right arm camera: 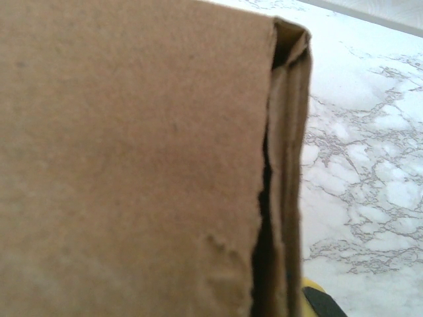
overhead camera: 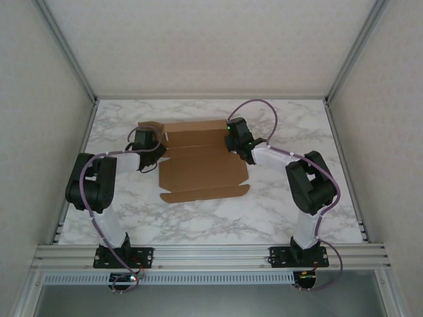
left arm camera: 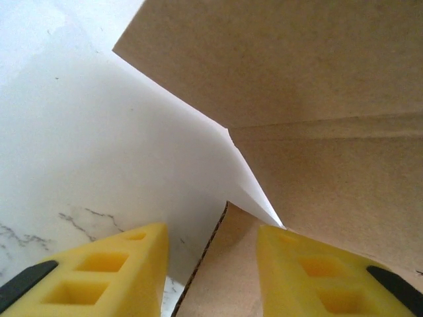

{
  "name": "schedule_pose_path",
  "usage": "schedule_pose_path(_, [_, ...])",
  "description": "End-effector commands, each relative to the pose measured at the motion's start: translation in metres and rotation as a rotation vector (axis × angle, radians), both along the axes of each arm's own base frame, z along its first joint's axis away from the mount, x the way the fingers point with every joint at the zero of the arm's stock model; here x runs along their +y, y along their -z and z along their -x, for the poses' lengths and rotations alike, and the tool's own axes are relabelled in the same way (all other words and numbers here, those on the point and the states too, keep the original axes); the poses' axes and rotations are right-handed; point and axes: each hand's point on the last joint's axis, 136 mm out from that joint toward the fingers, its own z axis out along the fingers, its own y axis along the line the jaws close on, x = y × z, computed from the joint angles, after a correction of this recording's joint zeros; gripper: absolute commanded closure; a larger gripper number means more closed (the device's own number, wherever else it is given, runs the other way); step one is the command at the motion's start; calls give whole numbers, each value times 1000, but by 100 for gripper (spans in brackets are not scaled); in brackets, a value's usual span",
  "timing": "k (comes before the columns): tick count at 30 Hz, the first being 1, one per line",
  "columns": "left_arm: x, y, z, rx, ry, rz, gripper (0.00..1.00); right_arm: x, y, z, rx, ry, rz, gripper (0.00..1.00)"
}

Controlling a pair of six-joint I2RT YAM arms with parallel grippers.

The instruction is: Fold the paper box

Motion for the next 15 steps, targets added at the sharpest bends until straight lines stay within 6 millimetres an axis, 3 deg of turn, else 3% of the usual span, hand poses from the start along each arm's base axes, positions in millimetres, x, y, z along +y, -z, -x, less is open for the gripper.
schedule_pose_path(1, [-17,-3,-2,-20,50,66,59,-12,39,29,146,-13,84,100])
schedule_pose_path(7, [-38,-21,-13,-108,107,184,56,-13,39,29,151,-14,87,100])
schedule_pose_path(15, [-55,-42,-17,-168,163,213,57,-11,40,29,159,-21,87,100])
